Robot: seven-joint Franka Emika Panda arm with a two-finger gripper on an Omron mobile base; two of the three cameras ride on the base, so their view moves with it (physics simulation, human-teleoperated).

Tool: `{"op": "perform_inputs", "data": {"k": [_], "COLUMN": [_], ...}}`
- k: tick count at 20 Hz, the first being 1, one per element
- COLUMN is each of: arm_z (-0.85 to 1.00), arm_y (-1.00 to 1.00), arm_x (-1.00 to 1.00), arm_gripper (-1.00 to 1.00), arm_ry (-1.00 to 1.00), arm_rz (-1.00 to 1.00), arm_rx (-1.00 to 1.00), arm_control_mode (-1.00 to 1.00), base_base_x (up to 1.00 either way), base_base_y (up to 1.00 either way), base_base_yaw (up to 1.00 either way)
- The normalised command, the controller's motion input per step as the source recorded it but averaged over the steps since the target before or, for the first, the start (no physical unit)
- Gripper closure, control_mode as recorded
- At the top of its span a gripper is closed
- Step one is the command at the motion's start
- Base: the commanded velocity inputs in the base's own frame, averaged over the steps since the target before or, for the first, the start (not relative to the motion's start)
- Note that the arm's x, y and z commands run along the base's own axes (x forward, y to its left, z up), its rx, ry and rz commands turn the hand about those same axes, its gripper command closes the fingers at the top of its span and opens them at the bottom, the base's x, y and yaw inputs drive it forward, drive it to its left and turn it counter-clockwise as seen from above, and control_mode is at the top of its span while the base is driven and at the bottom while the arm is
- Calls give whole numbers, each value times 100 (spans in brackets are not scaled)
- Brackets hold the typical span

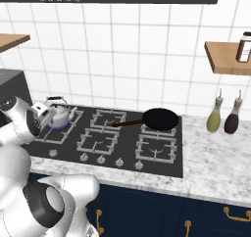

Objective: Pick the kettle from the counter and place it on a stove burner. Then turn the burner on.

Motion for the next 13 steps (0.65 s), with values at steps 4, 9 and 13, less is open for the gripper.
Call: {"op": "perform_inputs", "data": {"k": [4,9,13], "arm_z": [77,40,6], "arm_y": [-100,-100,-99], "arm_x": [-100,-100,-100], "arm_gripper": [-100,-100,-100], "arm_ry": [-46,-45,-44], "arm_rz": [-3,0,0], "arm_rx": [23,29,42], "arm_control_mode": [-100,-100,-100], "base_base_x": [0,0,0], "base_base_y": [0,0,0], "base_base_yaw": [0,0,0]}}
